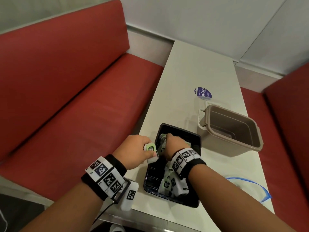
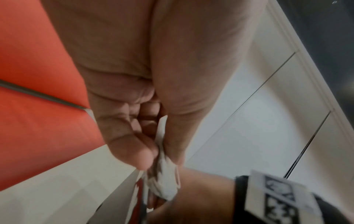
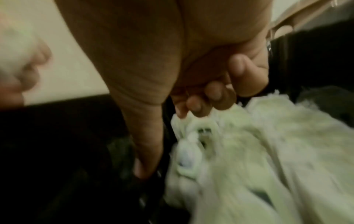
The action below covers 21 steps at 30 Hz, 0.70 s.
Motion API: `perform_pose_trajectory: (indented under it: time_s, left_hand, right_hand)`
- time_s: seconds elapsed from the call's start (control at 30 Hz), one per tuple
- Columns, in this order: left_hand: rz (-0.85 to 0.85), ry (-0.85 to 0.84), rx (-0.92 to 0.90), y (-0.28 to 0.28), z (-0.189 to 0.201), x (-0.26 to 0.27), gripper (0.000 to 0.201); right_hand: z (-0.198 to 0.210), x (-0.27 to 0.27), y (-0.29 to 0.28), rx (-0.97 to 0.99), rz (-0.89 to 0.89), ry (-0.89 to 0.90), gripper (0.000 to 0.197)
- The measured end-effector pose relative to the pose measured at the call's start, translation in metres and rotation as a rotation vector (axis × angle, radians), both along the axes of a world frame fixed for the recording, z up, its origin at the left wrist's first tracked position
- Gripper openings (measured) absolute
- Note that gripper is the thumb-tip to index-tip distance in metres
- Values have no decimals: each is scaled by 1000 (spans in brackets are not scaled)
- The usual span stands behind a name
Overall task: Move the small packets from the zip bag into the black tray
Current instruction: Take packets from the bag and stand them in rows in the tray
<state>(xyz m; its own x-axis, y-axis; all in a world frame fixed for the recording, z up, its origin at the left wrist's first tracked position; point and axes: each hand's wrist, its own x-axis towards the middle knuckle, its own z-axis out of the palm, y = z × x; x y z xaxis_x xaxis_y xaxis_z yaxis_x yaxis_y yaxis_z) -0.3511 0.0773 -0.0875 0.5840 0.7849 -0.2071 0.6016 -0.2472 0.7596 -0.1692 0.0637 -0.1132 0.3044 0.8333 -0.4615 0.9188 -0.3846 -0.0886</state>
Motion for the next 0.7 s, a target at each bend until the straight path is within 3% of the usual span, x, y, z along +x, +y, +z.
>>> perform_pose_trajectory:
  time_s: [0.07, 0.2, 0.3, 0.37, 0.47, 0.63, 0.7]
  left_hand:
    - [35, -25, 55, 5, 3, 2, 14]
    - [49, -69, 126, 12, 5, 13, 10]
    - [43, -106, 162, 11, 7, 25, 8]
    - [88, -156, 130, 11, 5, 30, 6]
    - [197, -212, 65, 12, -2, 29, 20]
    - [200, -70, 40, 13, -16, 21, 26]
    - [181, -41, 5, 10, -20, 19, 26]
  right_hand:
    - [24, 4, -1, -18, 50, 86, 47]
    - [58, 10, -9, 48, 171, 462, 48]
    - [61, 9, -10, 212, 189, 561, 29]
    - [54, 11, -10, 255, 138, 566, 19]
    - [38, 15, -9, 195, 47, 521, 23]
    - [7, 5, 4, -54, -1, 212, 28]
    - [-7, 3, 13, -159, 10, 120, 40]
